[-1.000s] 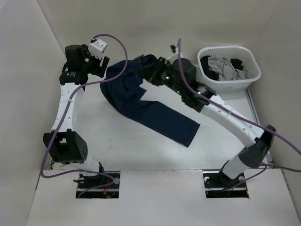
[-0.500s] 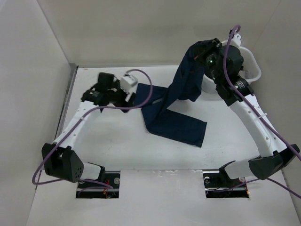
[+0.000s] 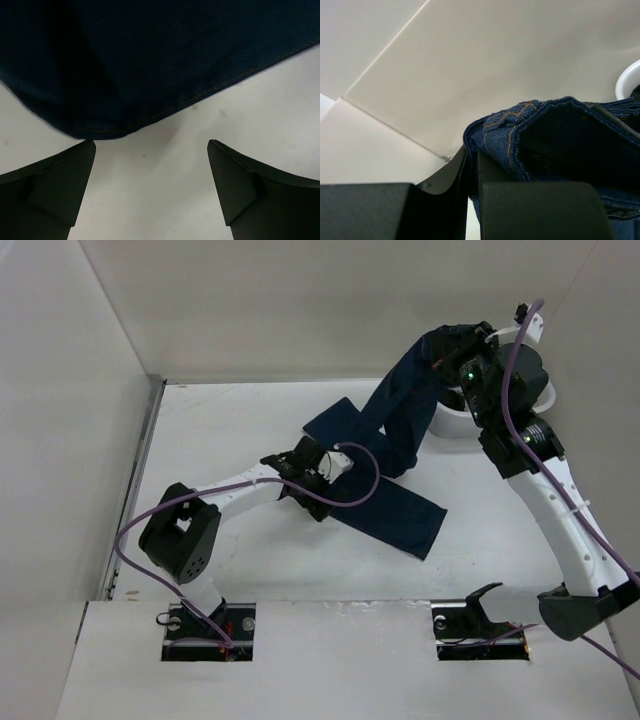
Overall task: Fold and stack the trousers
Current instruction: Flatten the trousers out
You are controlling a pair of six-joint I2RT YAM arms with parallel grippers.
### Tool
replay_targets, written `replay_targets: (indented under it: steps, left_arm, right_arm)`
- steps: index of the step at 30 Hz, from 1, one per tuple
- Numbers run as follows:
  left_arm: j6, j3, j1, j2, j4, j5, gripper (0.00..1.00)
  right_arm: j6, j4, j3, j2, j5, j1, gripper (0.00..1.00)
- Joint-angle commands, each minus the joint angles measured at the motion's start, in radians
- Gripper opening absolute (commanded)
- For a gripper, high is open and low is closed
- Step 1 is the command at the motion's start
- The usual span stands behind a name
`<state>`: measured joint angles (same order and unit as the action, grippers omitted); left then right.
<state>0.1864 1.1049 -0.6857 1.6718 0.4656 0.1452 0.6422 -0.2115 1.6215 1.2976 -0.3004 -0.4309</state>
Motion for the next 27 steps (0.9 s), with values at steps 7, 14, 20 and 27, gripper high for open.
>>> replay_targets:
  steps: [7, 14, 20, 27]
  left_arm:
    - [-0.108, -0.039, 0.013, -0.035, -0.179, -0.226, 1.0]
    - [-0.15, 0.026, 0.034, 0.126, -0.234, -0.104, 0.84]
    - [-0.085, 0.048, 0.189, 0.126, -0.194, -0.131, 0.05]
    - [0.353, 0.205, 0.522, -0.188, -0.183, -0.22, 0.0]
  right_arm:
    - [-0.021, 0.096, -0.034, -0.069, -0.013, 0.01, 0.0]
    - [-0.021, 0.113, -0.043, -0.067, -0.003, 0.02, 0.0]
    - [-0.006, 0.113, -0.06, -0.089, 0.092, 0.108, 0.0]
    - [0.053, 0.116, -0.176, -0.167, 0.247, 0.255, 0.0]
